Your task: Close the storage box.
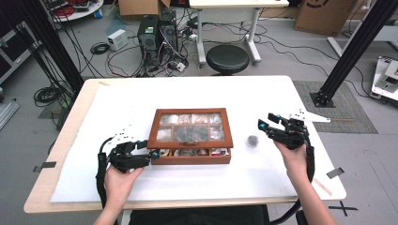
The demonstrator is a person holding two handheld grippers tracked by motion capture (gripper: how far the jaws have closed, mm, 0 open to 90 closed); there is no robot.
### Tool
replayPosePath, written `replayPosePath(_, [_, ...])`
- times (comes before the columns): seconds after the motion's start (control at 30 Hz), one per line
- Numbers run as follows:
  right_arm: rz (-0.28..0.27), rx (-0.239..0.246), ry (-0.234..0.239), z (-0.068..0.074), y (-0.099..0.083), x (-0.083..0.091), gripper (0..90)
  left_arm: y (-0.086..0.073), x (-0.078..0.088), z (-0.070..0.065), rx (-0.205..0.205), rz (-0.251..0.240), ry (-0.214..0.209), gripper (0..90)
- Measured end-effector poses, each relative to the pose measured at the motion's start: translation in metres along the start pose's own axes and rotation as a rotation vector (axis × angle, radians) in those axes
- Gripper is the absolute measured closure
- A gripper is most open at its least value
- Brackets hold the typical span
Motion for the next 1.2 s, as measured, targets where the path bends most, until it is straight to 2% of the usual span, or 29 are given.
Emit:
replayPosePath(0.4, [0.002,-0.001,-0.001,0.0,0.0,0.0,42.4,-0.005,-0.001,-0.004,-0.03,0.036,0.043,35.0])
replayPosePath(0.67, [0.006,-0.004,0.001,0.0,-0.002,-0.001,42.5,-0.009,-0.005,-0.004,-0.046,0.08,0.076,35.0])
replayPosePath(0.9, [0.005,-0.006,-0.003,-0.001,-0.003,0.0,42.4,-0.011,-0.006,-0.003,-0.058,0.113,0.087,35.0])
replayPosePath(1.2, [0.006,-0.005,-0.003,-0.001,-0.003,-0.001,42.4,-0.013,-0.008,-0.002,-0.053,0.125,0.09,35.1])
Point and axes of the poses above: each handheld gripper's, and its own axes: x roughly backward along the jaws, y roughly out of its top, z roughly to its left, the point moved 1 cm from there along -x, roughly forward along the jaws, and after that the axes turned 15 degrees about x, right-handed, at the moved point
